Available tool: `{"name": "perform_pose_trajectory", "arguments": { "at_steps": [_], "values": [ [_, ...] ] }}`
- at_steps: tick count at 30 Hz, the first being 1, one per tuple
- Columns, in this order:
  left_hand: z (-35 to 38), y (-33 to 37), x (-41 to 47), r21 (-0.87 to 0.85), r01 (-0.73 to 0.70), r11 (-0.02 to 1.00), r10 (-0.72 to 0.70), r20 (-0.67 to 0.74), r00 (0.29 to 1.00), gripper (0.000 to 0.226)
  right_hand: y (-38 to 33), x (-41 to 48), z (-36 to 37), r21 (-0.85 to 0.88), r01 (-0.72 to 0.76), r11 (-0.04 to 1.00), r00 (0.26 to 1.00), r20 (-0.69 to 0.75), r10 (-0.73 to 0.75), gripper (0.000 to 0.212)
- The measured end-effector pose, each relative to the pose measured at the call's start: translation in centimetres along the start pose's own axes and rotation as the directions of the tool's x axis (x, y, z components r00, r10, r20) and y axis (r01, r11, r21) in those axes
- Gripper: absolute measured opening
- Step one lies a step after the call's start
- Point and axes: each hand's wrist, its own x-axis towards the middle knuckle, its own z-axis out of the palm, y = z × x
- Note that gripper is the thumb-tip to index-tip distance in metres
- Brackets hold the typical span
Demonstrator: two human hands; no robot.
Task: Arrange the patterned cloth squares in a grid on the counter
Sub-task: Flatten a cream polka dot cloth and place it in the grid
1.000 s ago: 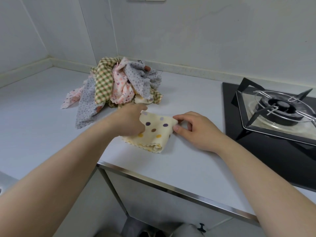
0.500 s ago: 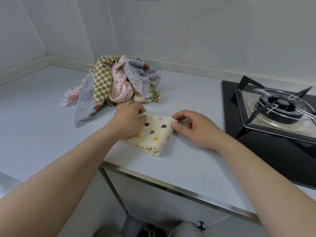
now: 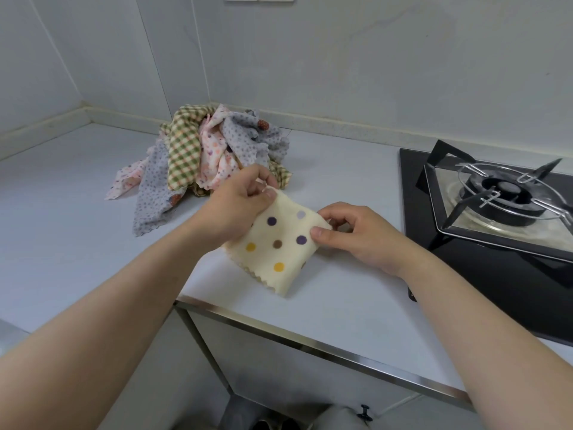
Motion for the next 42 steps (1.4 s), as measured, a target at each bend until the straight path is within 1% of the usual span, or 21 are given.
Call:
{"name": "perform_pose_trajectory", "arguments": {
  "at_steps": [3, 6, 11, 15, 18, 21, 23, 26, 29, 32, 34, 36, 38, 39, 41, 42],
  "values": [
    [-0.4, 0.9, -0.1, -0.055, -0.046, 0.997, 0.045, -0.025, 0.999, 0.008, -0.5, -0.3, -0.1, 0.09, 0.063, 0.994, 0.997, 0.045, -0.067, 0.021],
    [-0.6, 1.4, -0.2, -0.056, -0.102, 0.993, 0.098, -0.066, 0.993, 0.011, -1.4, -0.9, 0.0, 0.174, 0.138, 0.975, 0.983, 0.093, -0.156, 0.027],
    [-0.7, 2.0, -0.2, -0.006, -0.17, 0.985, 0.168, -0.142, 0.976, 0.015, -2.9, -1.7, 0.3, 0.209, 0.213, 0.954, 0.959, 0.143, -0.246, 0.03],
    [-1.1, 2.0, -0.3, 0.028, -0.183, 0.983, 0.185, -0.113, 0.976, 0.012, -3.1, -1.7, 0.5, 0.188, 0.219, 0.957, 0.95, 0.182, -0.253, 0.029],
    [-1.4, 2.2, -0.3, 0.029, -0.178, 0.984, 0.18, -0.104, 0.978, 0.013, -3.0, -1.6, 0.3, 0.209, 0.179, 0.961, 0.954, 0.202, -0.222, 0.02],
    [-1.6, 2.4, -0.4, 0.034, -0.185, 0.982, 0.188, -0.144, 0.972, 0.017, -2.8, -1.4, 0.2, 0.249, 0.125, 0.96, 0.97, 0.173, -0.172, 0.012],
    [-1.4, 2.4, -0.4, 0.024, -0.18, 0.983, 0.182, -0.172, 0.968, 0.016, -2.7, -1.1, 0.3, 0.269, 0.084, 0.96, 0.984, 0.133, -0.123, 0.008],
    [-0.7, 2.3, -0.3, 0.013, -0.148, 0.989, 0.148, -0.218, 0.965, 0.012, -2.4, -0.7, 0.6, 0.256, -0.003, 0.967, 0.999, 0.039, -0.007, 0.015],
    [-0.4, 2.2, -0.3, 0.07, -0.153, 0.986, 0.166, -0.246, 0.955, 0.011, -2.3, -0.4, 1.1, 0.269, -0.079, 0.96, 0.996, -0.006, 0.084, 0.02],
    [-0.3, 2.2, -0.5, 0.118, -0.171, 0.978, 0.193, -0.21, 0.959, 0.011, -2.3, -0.3, 1.4, 0.299, -0.112, 0.948, 0.99, -0.048, 0.132, 0.023],
    [-0.2, 2.2, -0.7, 0.138, -0.161, 0.977, 0.185, -0.181, 0.966, 0.019, -2.4, -0.3, 1.5, 0.342, -0.125, 0.931, 0.985, -0.069, 0.158, 0.022],
    [0.0, 2.3, -0.9, 0.153, -0.166, 0.974, 0.191, -0.165, 0.968, 0.032, -2.3, -0.2, 1.5, 0.394, -0.131, 0.91, 0.98, -0.085, 0.178, 0.018],
    [0.2, 2.8, -1.0, 0.136, -0.162, 0.977, 0.181, -0.142, 0.973, 0.041, -2.2, -0.1, 1.5, 0.444, -0.135, 0.886, 0.972, -0.112, 0.204, 0.016],
    [0.3, 3.0, -1.1, 0.118, -0.136, 0.984, 0.151, -0.122, 0.981, 0.039, -2.2, -0.1, 1.5, 0.462, -0.137, 0.876, 0.967, -0.128, 0.218, 0.017],
    [0.2, 2.9, -0.9, 0.075, -0.074, 0.994, 0.078, -0.059, 0.995, 0.028, -2.2, 0.1, 1.5, 0.476, -0.136, 0.869, 0.959, -0.156, 0.235, 0.017],
    [0.1, 2.8, -0.8, 0.072, -0.071, 0.995, 0.072, -0.017, 0.997, 0.025, -2.1, 0.1, 1.5, 0.475, -0.132, 0.87, 0.956, -0.171, 0.238, 0.017]
  ]
}}
